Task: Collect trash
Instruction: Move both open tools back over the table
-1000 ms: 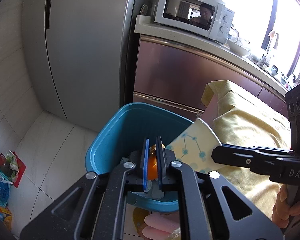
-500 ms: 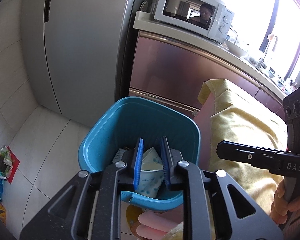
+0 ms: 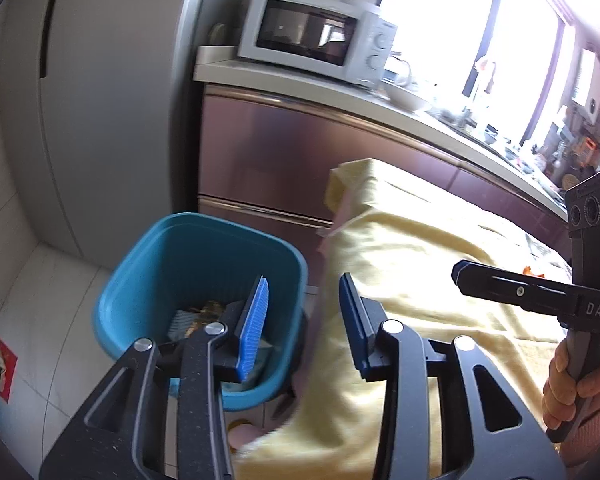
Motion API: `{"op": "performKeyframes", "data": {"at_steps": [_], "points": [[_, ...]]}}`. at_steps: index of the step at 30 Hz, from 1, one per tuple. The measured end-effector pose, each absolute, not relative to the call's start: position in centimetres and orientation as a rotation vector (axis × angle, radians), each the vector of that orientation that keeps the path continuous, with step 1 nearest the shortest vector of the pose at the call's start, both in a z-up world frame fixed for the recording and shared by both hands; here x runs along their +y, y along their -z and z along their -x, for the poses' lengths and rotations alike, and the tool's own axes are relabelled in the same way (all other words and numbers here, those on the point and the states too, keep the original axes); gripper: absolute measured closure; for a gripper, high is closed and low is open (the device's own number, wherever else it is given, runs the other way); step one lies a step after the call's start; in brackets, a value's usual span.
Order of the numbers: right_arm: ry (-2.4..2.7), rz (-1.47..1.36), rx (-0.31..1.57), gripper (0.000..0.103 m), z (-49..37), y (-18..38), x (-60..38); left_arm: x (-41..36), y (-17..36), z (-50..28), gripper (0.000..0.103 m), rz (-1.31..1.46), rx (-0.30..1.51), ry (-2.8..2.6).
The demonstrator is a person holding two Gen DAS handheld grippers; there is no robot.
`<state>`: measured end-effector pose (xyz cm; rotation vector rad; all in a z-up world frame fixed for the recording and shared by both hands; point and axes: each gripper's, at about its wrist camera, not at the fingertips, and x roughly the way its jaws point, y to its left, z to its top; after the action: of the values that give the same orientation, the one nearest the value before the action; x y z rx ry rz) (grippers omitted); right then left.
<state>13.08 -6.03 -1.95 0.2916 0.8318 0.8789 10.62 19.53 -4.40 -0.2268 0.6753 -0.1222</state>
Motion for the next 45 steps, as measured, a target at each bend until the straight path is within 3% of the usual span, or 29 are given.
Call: {"op": "performKeyframes", "data": {"at_steps": [10,29,45], "points": [[-0.653,-0.353,0.748,0.074,-10.0,1.7,-17.0,9.5,3.6,-11.1,0.058,0.144,0.681,0.346],[-0.236,-0.51,0.654,0.073,-3.8,4.0,-35.2,-9.1,3.7,-15.4,0.056,-0.073,0.755,0.617],[-0.104,-0.563,0.601,0.073,-0.9,5.0,-41.3,-16.0,4.0,-16.9,0.056,-0.183,0.768,0.645]]}}
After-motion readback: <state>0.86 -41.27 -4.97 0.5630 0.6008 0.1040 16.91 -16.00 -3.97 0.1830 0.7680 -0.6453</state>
